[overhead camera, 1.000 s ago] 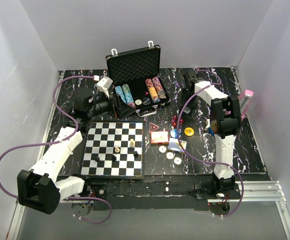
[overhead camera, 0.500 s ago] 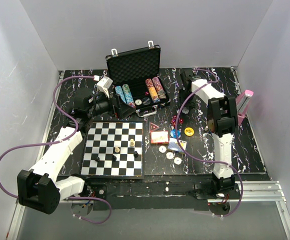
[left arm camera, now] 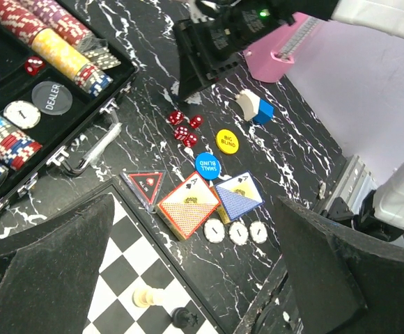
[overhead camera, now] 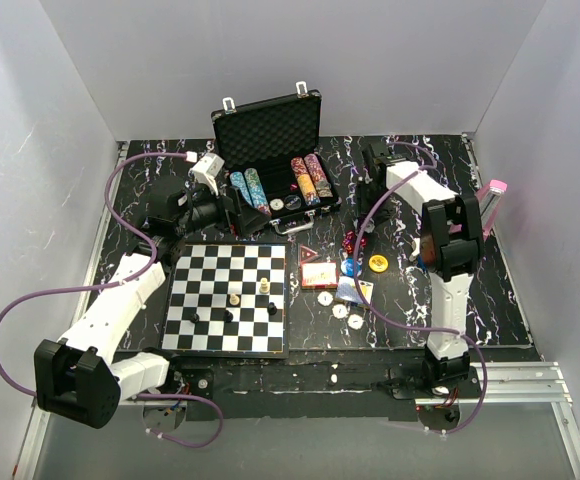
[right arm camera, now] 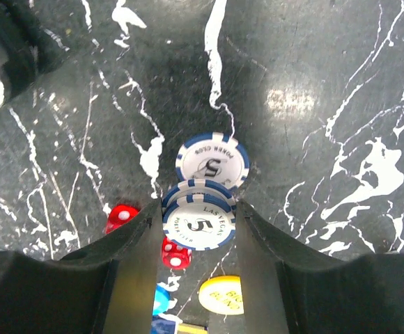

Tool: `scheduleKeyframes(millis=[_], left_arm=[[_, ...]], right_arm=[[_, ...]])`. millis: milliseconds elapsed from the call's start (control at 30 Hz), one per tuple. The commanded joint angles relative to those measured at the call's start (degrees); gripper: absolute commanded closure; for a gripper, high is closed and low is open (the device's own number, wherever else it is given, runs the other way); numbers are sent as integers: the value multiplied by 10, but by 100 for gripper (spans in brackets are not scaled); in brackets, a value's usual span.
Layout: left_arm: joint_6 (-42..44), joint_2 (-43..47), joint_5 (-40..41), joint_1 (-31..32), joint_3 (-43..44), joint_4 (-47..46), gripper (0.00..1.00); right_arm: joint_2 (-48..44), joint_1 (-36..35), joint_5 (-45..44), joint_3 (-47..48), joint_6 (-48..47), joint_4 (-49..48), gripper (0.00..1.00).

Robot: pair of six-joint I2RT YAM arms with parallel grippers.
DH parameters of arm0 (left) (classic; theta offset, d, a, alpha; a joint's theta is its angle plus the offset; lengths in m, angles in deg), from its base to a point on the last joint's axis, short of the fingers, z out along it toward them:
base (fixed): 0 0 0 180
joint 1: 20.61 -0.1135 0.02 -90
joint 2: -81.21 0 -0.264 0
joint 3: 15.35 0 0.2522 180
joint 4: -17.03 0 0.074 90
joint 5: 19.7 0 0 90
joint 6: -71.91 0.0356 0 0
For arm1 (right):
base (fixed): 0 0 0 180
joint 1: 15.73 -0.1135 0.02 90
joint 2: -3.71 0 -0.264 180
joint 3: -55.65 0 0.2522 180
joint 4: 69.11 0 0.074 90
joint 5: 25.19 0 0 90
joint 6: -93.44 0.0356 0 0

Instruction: Pack up texas hold em set

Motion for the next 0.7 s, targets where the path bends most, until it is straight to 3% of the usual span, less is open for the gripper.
scheduleKeyframes(millis=[0, 167, 300, 667], left_arm=[[-17, 2, 49, -1, 26, 30, 2], [-52, -21, 65, -1, 25, 35, 2], [-130, -55, 59, -1, 4, 3, 2], [-248, -203, -44, -1, 27, -57, 2]], right_arm=[[-64, -5, 19, -21, 1, -13, 99], [-103, -13, 21, -55, 0, -16, 99], [-157, -40, 31, -96, -20, -36, 99], [-270, -166, 99, -170, -126, -71, 99]])
